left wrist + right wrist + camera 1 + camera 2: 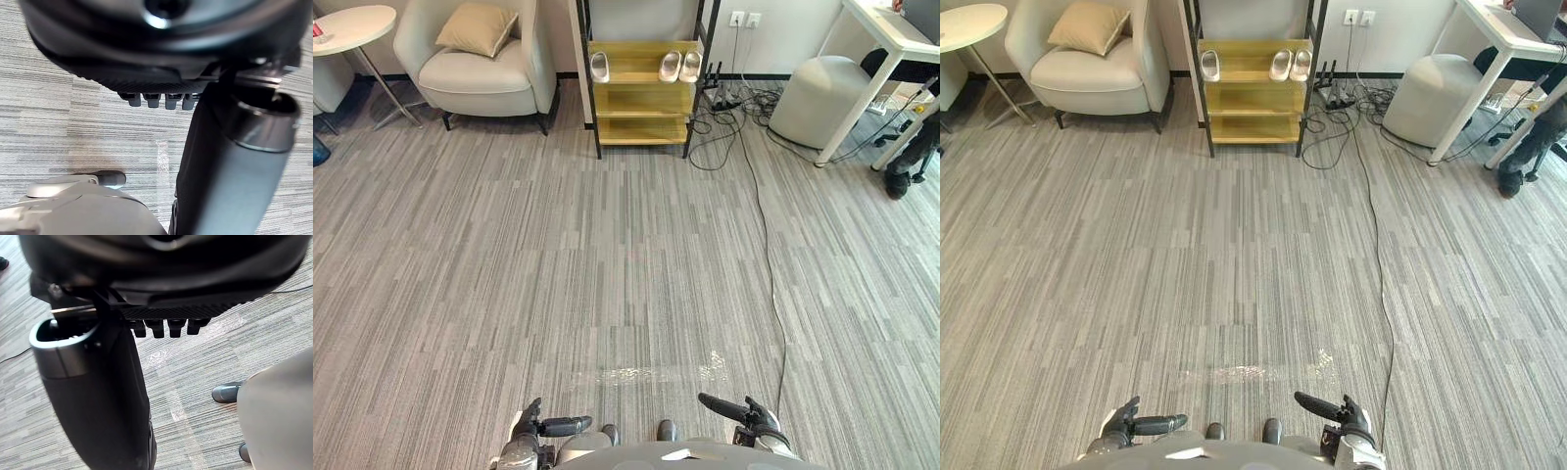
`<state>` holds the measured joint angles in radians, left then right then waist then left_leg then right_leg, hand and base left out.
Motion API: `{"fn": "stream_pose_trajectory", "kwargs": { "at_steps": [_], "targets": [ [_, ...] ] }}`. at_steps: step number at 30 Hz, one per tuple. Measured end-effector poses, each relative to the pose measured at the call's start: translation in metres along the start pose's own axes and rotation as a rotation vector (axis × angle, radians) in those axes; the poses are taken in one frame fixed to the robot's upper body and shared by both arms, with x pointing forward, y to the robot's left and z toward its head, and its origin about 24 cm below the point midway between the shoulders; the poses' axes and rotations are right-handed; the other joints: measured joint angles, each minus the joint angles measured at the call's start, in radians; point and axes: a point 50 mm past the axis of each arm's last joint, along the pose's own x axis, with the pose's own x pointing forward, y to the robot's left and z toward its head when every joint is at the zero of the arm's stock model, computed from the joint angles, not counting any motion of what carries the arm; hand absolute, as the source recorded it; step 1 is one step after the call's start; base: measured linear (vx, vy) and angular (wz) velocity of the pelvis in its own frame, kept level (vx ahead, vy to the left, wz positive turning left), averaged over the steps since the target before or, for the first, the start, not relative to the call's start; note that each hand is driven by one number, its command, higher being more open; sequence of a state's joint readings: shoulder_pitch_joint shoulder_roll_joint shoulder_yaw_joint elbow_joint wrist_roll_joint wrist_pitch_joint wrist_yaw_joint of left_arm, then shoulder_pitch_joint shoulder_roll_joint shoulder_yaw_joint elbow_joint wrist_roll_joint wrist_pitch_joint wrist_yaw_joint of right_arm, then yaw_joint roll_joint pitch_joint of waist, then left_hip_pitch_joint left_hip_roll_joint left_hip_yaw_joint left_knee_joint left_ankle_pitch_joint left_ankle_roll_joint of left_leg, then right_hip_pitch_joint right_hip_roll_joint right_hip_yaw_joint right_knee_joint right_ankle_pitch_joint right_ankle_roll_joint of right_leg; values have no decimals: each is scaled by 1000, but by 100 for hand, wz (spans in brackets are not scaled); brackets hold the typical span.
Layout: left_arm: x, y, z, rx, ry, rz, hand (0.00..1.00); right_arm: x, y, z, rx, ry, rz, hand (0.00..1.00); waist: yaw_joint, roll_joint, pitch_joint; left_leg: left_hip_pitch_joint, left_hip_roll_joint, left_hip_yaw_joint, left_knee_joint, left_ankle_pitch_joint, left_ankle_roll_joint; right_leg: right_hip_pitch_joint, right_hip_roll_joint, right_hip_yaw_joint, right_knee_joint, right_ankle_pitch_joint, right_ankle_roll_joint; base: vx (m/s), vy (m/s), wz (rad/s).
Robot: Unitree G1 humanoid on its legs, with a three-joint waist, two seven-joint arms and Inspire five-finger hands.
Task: Organize the slippers on the shoe rack
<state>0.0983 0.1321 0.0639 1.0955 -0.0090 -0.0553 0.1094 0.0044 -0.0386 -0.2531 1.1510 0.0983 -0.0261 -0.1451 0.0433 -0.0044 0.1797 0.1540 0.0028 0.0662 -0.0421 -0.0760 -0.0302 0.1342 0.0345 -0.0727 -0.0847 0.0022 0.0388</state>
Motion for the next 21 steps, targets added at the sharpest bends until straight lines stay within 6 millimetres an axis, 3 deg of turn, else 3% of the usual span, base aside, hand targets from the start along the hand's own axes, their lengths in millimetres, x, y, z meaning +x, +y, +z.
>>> {"fn": "stream_pose_trajectory", "kwargs": {
  "at_steps": [5,9,11,12,13,15,16,17,19,21],
  "targets": [
    [1,3,3,4,-9,7,100,0,4,3,-4,-7,11,100,5,-13,8,-38,-1,1,15,-6,10,-31,-1,0,1,1,0,0,0,0],
    [2,4,7,3,-19,11,100,1,7,7,-5,-15,18,100,9,-19,14,-105,6,16,120,-67,35,-66,0,12,30,-14,4,18,11,-12],
    [3,3,14,0,-40,8,100,2,7,15,-4,-39,20,100,12,-8,26,-137,21,38,203,-116,43,-158,0,19,225,-109,26,41,22,-37],
    [4,1,17,1,-47,4,100,2,6,20,-1,-57,20,100,16,-4,37,-137,31,56,243,-148,49,-229,-8,-14,399,-161,69,32,22,-39],
    [4,1,18,1,-50,2,100,2,6,22,0,-67,22,100,18,-1,43,-137,35,65,261,-165,52,-266,-16,-38,493,-173,76,28,52,-42],
    [5,4,22,8,-56,9,100,2,8,31,33,-98,32,100,4,-4,63,-121,38,69,334,-239,68,-407,-78,-140,827,-200,49,102,72,-21],
    [5,5,24,10,-60,12,100,2,9,32,37,-102,34,100,4,-10,67,-108,37,70,339,-249,68,-419,-90,-151,866,-213,33,212,25,-6],
    [5,7,23,15,-55,20,100,2,11,33,39,-104,38,100,4,-16,70,-71,45,67,339,-268,57,-438,-112,-182,892,-244,5,193,-23,4],
    [5,6,23,15,-51,25,100,2,12,36,36,-114,43,100,-1,-15,70,-36,63,58,314,-280,45,-461,-118,-210,815,-261,-3,304,-87,14],
    [6,2,26,13,-56,17,100,3,14,45,36,-142,49,100,-13,4,81,13,99,47,250,-278,22,-507,-92,-222,630,-239,0,496,-167,26]
  ]
}}
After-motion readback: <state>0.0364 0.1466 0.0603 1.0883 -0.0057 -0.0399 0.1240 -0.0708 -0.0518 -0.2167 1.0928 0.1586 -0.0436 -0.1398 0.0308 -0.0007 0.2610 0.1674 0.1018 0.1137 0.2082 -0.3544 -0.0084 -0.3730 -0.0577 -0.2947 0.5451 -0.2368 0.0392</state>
